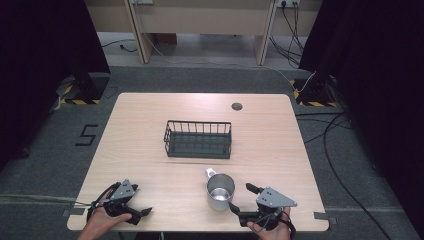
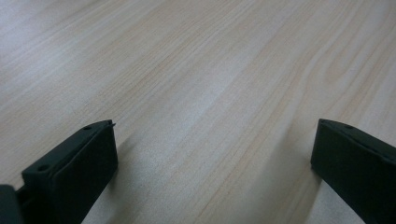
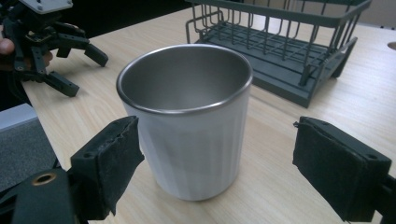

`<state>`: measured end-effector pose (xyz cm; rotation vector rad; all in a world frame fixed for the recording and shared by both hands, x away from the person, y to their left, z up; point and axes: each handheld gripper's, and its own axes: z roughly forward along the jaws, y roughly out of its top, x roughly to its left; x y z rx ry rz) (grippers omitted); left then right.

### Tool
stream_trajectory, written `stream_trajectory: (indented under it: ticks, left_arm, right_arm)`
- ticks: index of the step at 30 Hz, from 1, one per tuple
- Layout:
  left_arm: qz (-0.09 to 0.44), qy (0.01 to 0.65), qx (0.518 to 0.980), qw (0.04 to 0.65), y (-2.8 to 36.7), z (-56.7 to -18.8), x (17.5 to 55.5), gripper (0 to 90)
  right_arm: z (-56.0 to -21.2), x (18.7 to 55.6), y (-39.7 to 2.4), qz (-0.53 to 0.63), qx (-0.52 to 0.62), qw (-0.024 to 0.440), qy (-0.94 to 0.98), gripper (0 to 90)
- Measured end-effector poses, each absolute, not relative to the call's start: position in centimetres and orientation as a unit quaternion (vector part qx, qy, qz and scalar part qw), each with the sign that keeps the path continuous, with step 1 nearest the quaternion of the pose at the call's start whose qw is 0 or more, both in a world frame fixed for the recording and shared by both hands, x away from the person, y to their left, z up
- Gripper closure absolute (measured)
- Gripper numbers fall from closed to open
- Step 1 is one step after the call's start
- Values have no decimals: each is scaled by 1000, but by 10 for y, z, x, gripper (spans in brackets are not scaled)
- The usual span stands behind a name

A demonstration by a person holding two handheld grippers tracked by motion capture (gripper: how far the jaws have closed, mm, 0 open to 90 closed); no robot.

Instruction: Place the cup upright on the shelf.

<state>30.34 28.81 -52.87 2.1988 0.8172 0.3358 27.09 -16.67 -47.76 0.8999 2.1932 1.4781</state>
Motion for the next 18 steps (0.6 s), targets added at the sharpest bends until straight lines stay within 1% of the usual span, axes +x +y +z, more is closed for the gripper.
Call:
stream_trajectory:
  ticks: [14,18]
  left_arm:
    - [131,319,860,376,288,-529,303,0]
    - [131,320,860,376,288,-529,303,0]
  right_arm:
    - [-475,277,-151,543,289,179,768,150]
    - [-476,281,-146,563,294,167,755,148]
